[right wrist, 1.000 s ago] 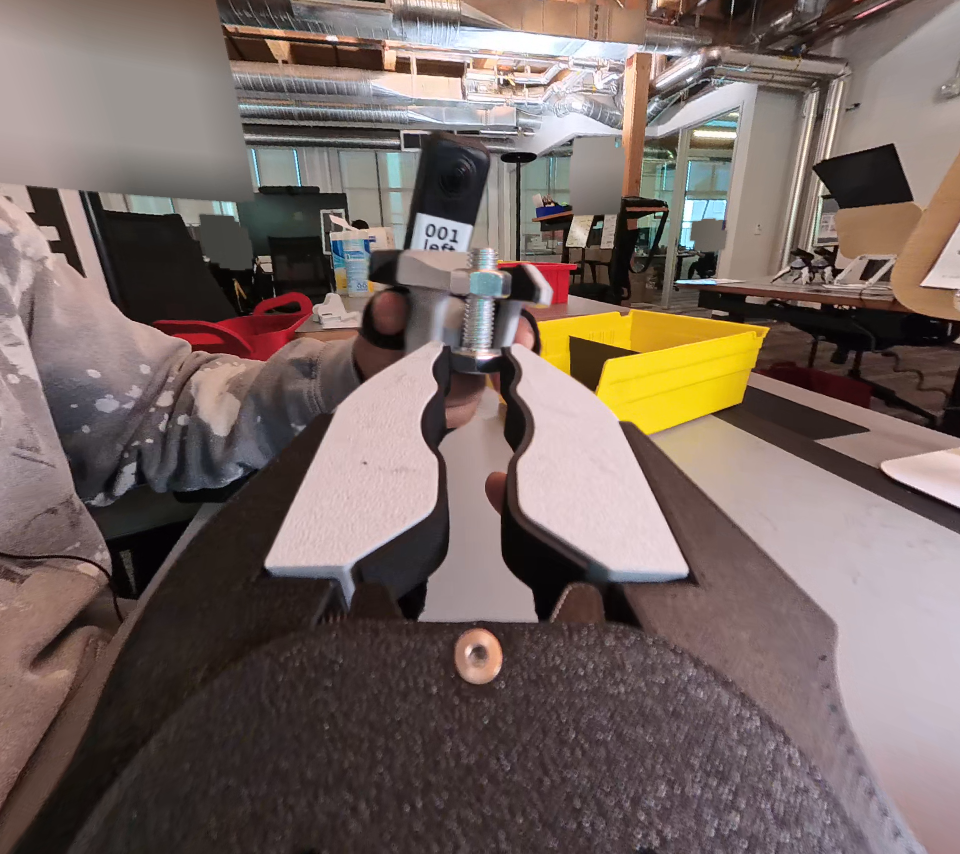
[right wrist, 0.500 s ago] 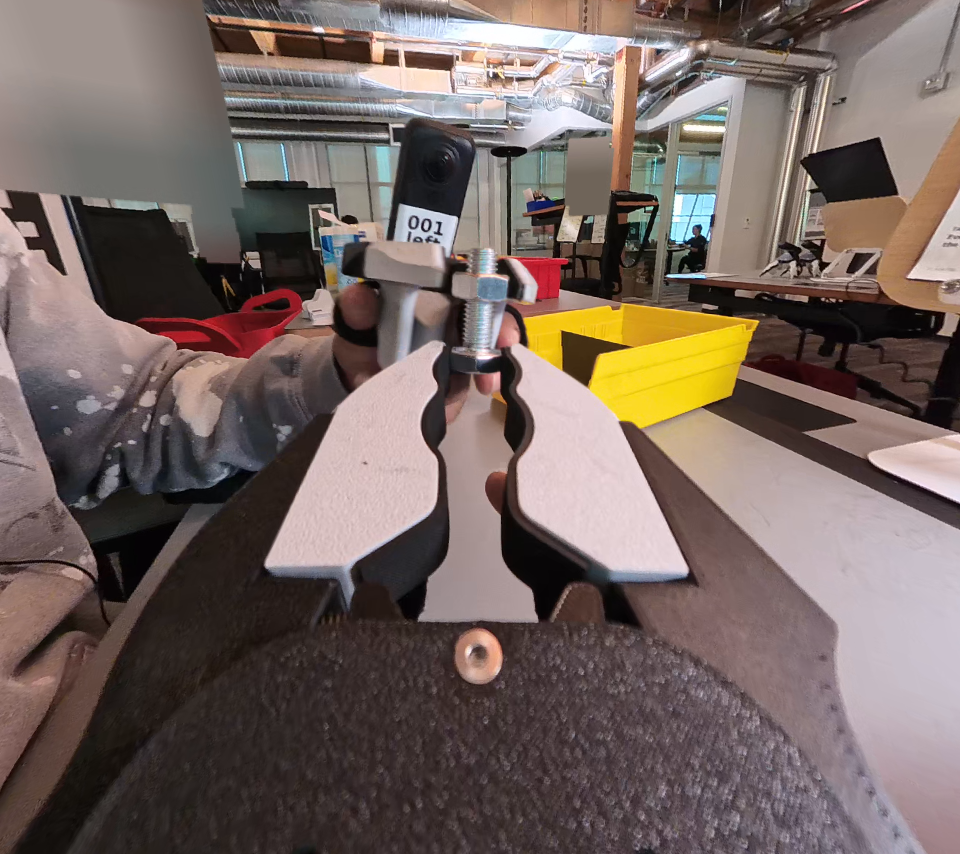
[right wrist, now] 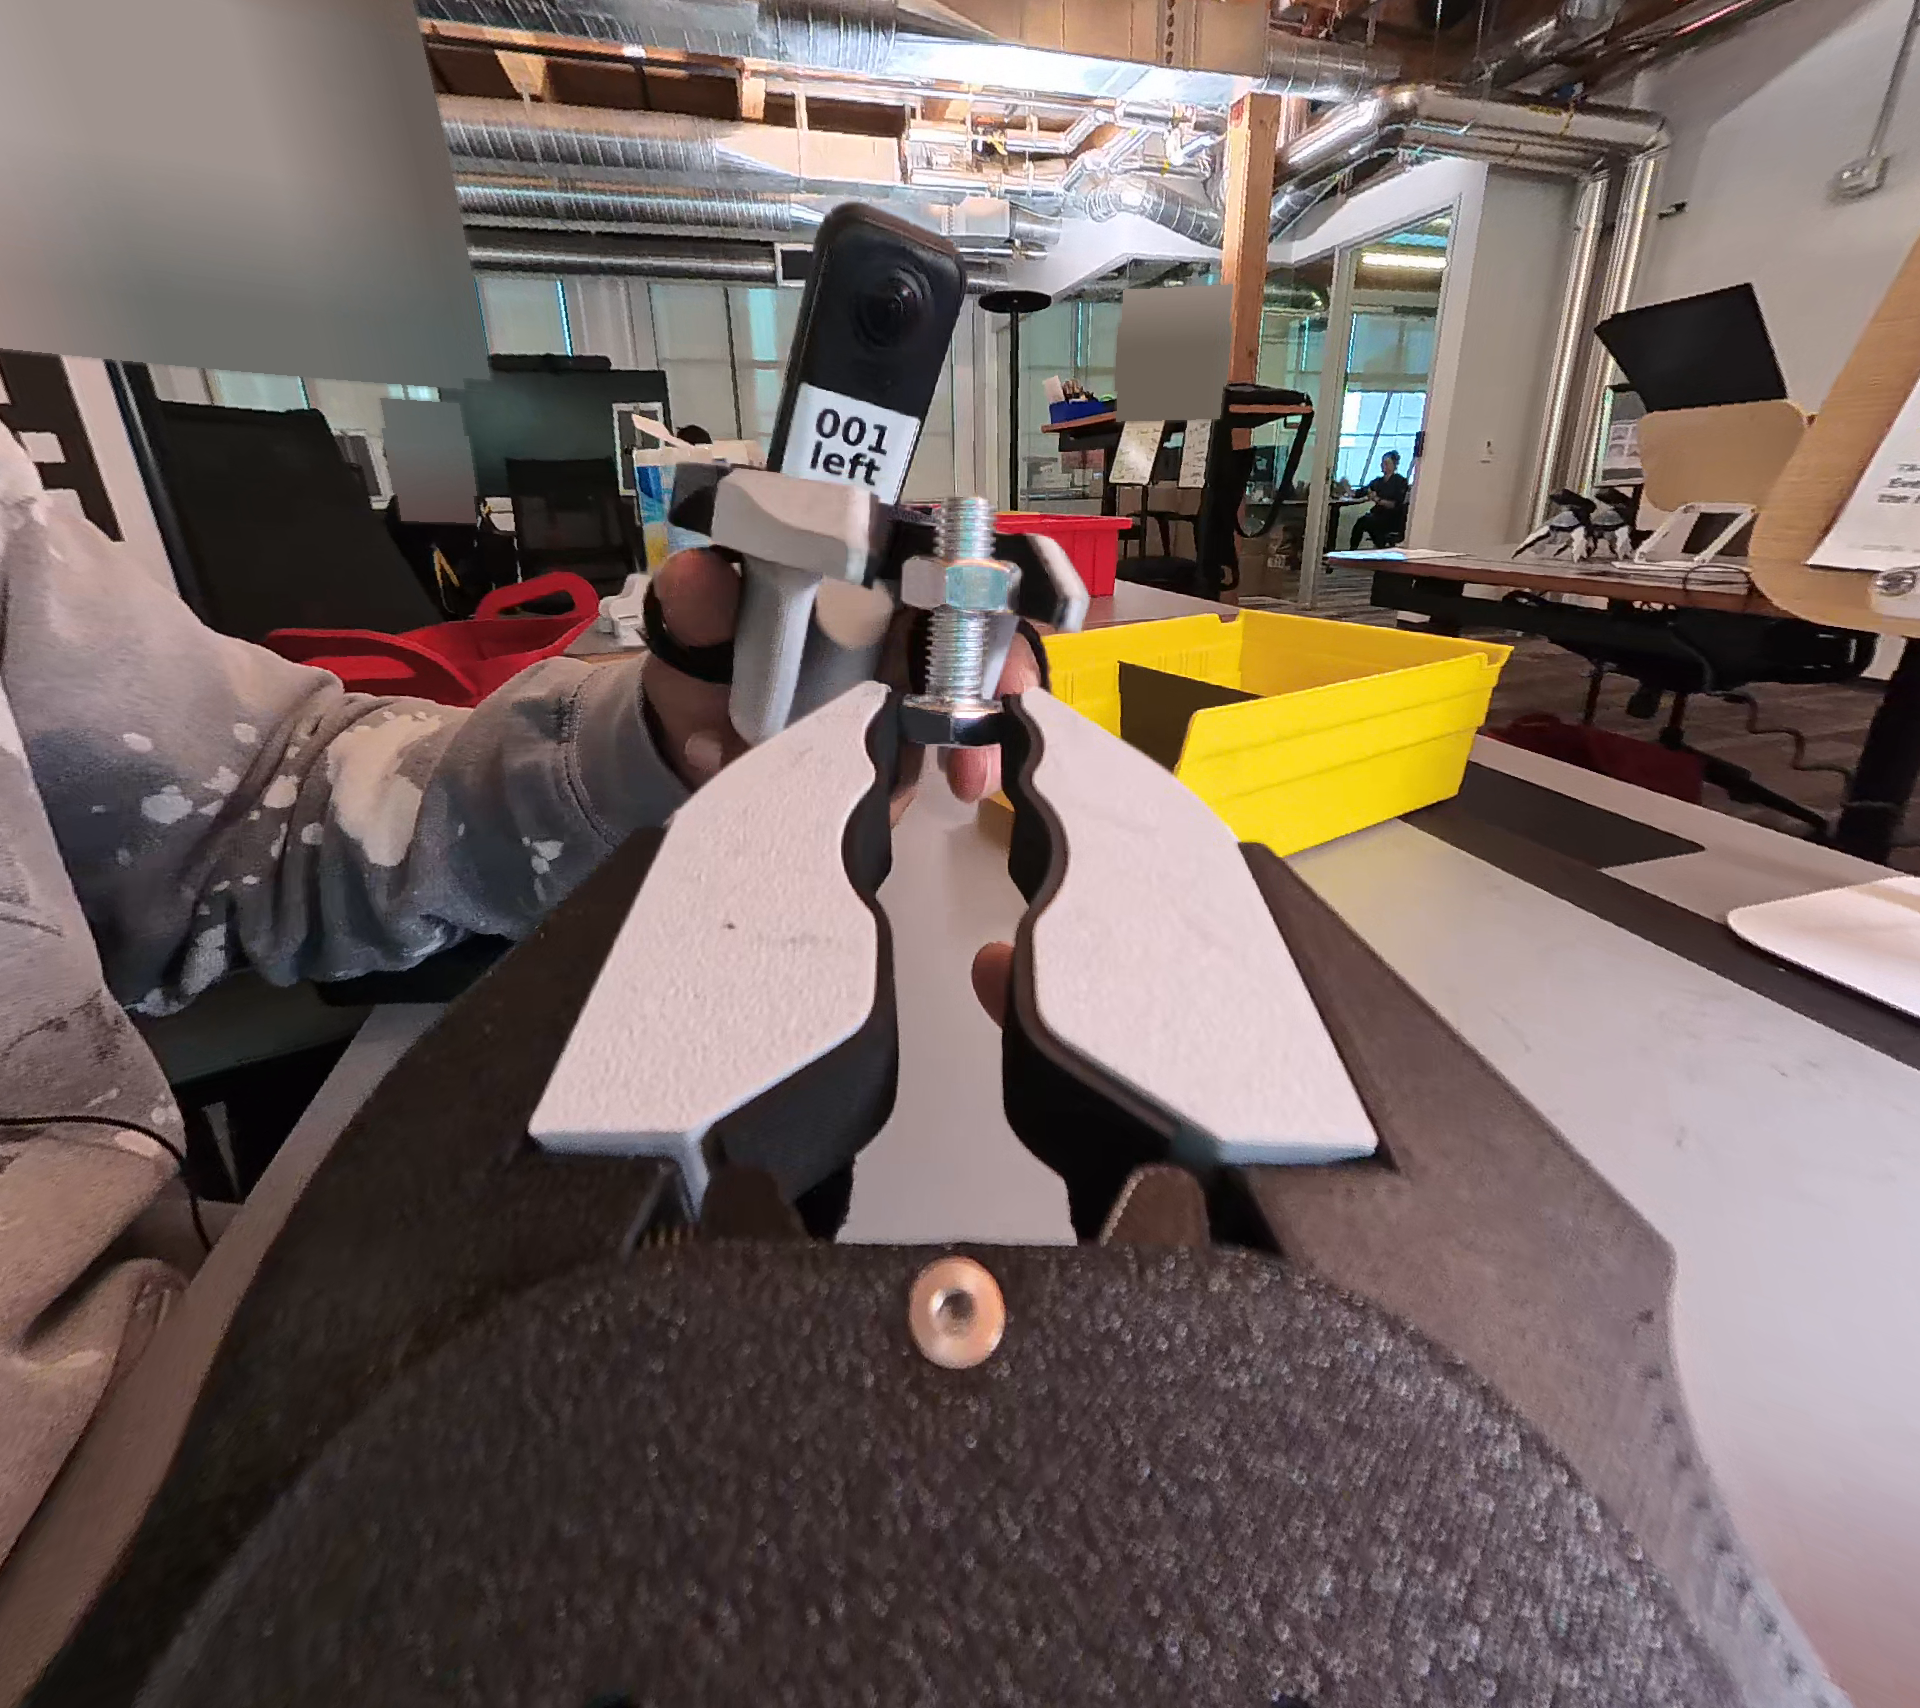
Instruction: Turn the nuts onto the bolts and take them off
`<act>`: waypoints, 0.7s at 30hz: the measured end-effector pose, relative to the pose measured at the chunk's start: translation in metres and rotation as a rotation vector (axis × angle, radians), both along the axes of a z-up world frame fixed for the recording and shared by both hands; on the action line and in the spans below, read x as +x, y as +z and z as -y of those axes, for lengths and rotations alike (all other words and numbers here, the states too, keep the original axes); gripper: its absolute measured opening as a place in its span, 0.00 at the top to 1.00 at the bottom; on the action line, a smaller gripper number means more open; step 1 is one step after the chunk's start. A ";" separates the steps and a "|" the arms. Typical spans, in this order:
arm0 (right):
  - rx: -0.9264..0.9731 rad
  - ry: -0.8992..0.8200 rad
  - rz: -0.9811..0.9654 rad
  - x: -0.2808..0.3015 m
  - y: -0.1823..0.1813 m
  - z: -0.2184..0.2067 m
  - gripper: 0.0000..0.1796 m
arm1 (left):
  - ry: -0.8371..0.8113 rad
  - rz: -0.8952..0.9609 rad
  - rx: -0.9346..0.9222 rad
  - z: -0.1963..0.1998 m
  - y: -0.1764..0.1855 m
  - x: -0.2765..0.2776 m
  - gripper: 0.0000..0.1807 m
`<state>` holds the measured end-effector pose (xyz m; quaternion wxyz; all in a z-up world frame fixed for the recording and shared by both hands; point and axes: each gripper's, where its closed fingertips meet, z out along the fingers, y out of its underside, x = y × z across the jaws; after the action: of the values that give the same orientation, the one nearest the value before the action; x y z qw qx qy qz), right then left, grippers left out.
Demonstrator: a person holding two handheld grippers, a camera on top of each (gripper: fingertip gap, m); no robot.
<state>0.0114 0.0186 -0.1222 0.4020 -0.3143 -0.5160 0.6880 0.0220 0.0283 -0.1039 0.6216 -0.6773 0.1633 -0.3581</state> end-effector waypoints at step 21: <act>-0.014 0.002 -0.031 0.005 0.007 -0.005 0.90 | 0.096 0.007 -0.092 -0.011 -0.011 -0.022 0.90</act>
<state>0.0159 0.0234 -0.1155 0.4073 -0.3058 -0.5052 0.6967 -0.0002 0.0389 -0.1153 0.6067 -0.7110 0.1119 -0.3374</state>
